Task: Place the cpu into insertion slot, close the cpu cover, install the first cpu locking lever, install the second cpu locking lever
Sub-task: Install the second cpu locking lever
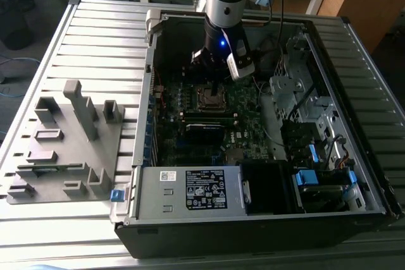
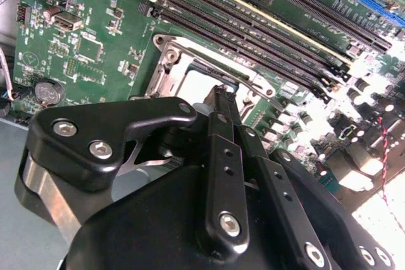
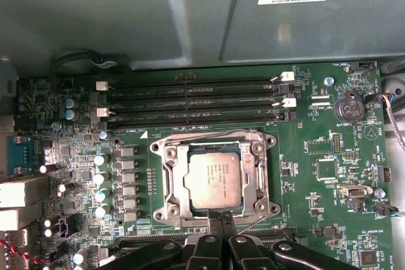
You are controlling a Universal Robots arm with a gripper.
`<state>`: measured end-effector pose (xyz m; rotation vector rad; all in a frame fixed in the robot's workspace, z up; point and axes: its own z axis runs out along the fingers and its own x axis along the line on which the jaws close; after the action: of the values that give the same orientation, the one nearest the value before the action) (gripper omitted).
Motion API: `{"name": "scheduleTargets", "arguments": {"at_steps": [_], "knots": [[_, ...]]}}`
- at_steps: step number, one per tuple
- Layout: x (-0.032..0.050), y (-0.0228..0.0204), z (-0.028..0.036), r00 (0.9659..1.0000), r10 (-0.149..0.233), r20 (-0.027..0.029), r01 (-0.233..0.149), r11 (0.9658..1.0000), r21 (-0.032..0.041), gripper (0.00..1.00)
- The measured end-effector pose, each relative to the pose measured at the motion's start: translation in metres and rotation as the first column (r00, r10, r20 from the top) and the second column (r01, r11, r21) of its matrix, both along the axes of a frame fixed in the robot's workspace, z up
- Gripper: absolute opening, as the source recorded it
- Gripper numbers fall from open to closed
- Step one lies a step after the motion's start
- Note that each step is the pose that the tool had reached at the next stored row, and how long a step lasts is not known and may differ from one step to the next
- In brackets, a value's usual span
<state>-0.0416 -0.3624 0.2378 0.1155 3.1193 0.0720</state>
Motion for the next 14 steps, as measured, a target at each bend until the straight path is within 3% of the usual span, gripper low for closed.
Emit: {"name": "scheduleTargets", "arguments": {"at_steps": [14], "knots": [[0.0,-0.0044,0.0,1.0,0.0,0.0,0.0,1.0,0.0,0.11]]}}
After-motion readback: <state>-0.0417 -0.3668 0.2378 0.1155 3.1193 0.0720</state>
